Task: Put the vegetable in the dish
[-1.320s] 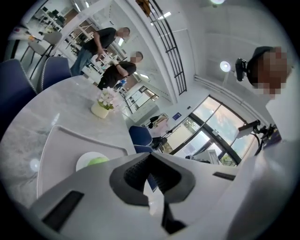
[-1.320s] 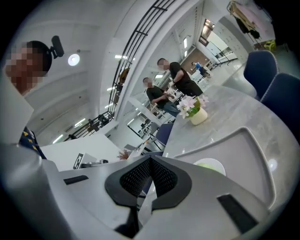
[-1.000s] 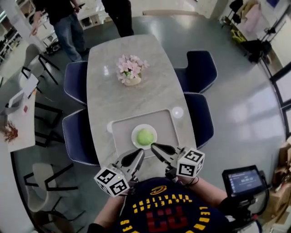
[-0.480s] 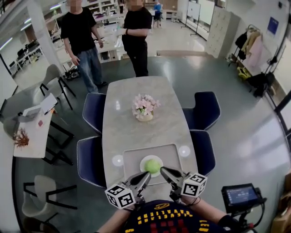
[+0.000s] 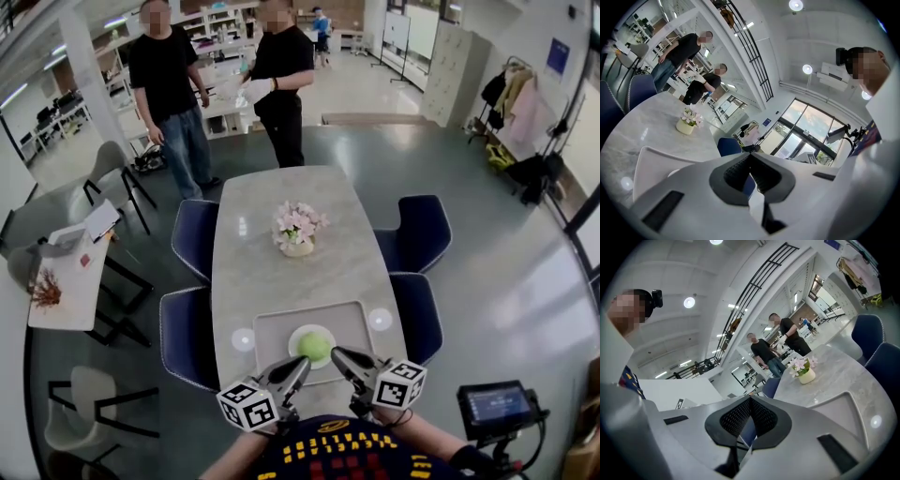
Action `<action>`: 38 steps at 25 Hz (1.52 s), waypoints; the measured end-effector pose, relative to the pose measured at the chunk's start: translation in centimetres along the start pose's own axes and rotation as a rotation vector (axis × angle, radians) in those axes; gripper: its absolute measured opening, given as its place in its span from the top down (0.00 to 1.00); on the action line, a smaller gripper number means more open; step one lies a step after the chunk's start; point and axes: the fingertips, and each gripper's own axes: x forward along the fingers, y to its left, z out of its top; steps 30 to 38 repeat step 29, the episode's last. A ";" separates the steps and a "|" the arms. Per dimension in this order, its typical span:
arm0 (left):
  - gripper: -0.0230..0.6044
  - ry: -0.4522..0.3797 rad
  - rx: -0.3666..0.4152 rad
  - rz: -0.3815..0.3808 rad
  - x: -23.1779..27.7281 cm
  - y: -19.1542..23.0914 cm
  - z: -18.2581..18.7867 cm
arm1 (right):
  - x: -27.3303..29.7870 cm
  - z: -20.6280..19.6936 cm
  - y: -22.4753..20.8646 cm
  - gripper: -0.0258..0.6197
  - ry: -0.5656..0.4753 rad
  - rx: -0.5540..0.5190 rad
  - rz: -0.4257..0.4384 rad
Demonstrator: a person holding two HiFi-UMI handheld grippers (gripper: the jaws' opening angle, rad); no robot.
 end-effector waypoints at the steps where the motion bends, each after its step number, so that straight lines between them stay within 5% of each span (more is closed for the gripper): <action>1: 0.96 0.002 0.000 0.001 0.0 0.0 0.0 | 0.0 0.0 0.0 0.95 0.001 -0.002 -0.001; 38: 0.96 -0.001 -0.072 -0.001 0.6 1.2 -0.9 | -0.2 -0.5 -0.9 0.95 0.014 0.029 -0.022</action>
